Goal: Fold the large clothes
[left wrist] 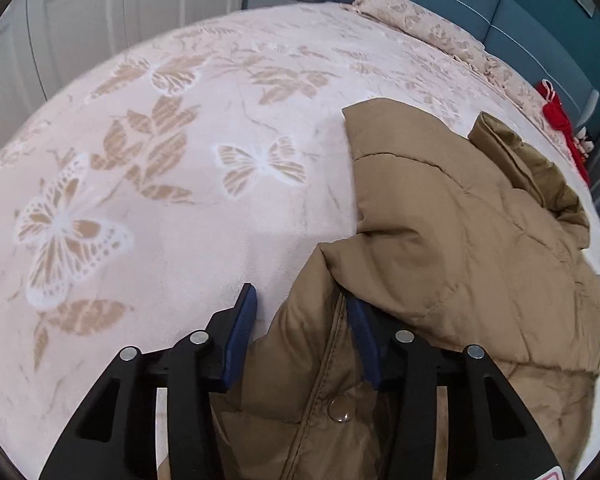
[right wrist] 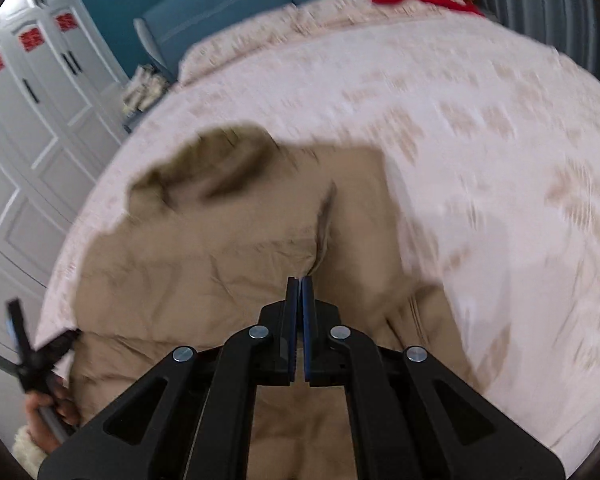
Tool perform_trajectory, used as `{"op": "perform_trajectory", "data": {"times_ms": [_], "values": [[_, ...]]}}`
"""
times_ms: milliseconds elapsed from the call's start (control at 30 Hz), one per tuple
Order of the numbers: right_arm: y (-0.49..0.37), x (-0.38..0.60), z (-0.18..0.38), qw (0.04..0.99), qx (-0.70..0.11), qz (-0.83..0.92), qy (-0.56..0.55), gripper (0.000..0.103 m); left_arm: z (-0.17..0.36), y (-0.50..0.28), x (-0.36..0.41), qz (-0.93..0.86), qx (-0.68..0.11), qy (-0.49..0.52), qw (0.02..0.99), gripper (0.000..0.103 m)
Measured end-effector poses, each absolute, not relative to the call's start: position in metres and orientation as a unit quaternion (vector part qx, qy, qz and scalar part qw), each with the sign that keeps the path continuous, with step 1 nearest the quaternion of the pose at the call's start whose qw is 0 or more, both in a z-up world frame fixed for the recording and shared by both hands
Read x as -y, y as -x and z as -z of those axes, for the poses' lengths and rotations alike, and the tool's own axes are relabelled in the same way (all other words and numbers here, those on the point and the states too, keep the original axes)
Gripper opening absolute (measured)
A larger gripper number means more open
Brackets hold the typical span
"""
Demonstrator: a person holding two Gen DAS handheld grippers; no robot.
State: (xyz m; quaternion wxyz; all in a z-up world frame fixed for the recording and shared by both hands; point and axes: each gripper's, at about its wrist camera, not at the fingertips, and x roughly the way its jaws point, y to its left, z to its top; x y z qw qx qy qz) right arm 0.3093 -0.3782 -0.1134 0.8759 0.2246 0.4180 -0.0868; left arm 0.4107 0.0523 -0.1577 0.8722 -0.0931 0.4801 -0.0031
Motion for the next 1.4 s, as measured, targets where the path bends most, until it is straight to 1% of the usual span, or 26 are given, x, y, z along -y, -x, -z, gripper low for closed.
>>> {"op": "perform_trajectory", "data": {"times_ms": [33,67,100,167,267,333,367,400,433,500,633,733,833,967,1067,1233,1400], "values": [[-0.306,0.379,0.126,0.872,-0.424,0.093,-0.226,0.001,0.158,-0.409,-0.051,-0.003,-0.475,0.089,0.875,0.044],[-0.303,0.379,0.134,0.871,-0.426,0.097,-0.226,0.001,0.159,-0.406,-0.050,-0.014,-0.469,0.086,0.879,0.036],[-0.301,0.379,0.140,0.870,-0.427,0.101,-0.223,0.001,0.160,-0.405,-0.051,-0.023,-0.467,0.087,0.880,0.034],[-0.297,0.378,0.153,0.871,-0.428,0.109,-0.215,0.002,0.163,-0.404,-0.053,-0.021,-0.462,0.093,0.882,0.034],[-0.300,0.372,0.159,0.874,-0.434,0.115,-0.188,0.002,0.163,-0.403,-0.046,-0.027,-0.459,0.065,0.886,0.035],[-0.303,0.369,0.156,0.873,-0.442,0.120,-0.170,0.004,0.159,-0.401,-0.045,-0.031,-0.461,0.056,0.885,0.035],[-0.301,0.367,0.155,0.872,-0.445,0.122,-0.167,0.006,0.157,-0.400,-0.046,-0.033,-0.462,0.056,0.884,0.037],[-0.298,0.365,0.152,0.870,-0.447,0.126,-0.165,0.013,0.153,-0.394,-0.050,-0.036,-0.465,0.061,0.883,0.037],[-0.293,0.365,0.148,0.869,-0.448,0.132,-0.166,0.023,0.148,-0.387,-0.054,-0.036,-0.466,0.067,0.881,0.037],[-0.275,0.367,0.135,0.872,-0.434,0.146,-0.172,0.032,0.137,-0.372,-0.063,-0.032,-0.464,0.075,0.882,0.037],[-0.257,0.364,0.102,0.890,-0.398,0.140,-0.174,0.032,0.095,-0.353,-0.057,0.006,-0.425,0.046,0.904,0.036],[-0.275,0.342,0.078,0.904,-0.382,0.102,-0.164,0.031,0.064,-0.363,-0.031,0.042,-0.403,0.047,0.913,0.036],[-0.309,0.308,0.068,0.913,-0.373,0.056,-0.157,0.030,0.050,-0.385,0.009,0.081,-0.402,0.064,0.910,0.036],[-0.343,0.274,0.082,0.909,-0.390,0.034,-0.141,0.030,0.072,-0.411,0.061,0.092,-0.428,0.046,0.898,0.036],[-0.357,0.266,0.106,0.899,-0.414,0.033,-0.138,0.030,0.108,-0.420,0.081,0.085,-0.458,0.033,0.884,0.036],[-0.347,0.258,0.137,0.893,-0.433,0.024,-0.121,0.030,0.132,-0.401,0.085,0.076,-0.438,-0.002,0.896,0.036],[-0.336,0.247,0.152,0.901,-0.423,0.025,-0.094,0.030,0.146,-0.389,0.086,0.074,-0.424,-0.011,0.902,0.036]]}}
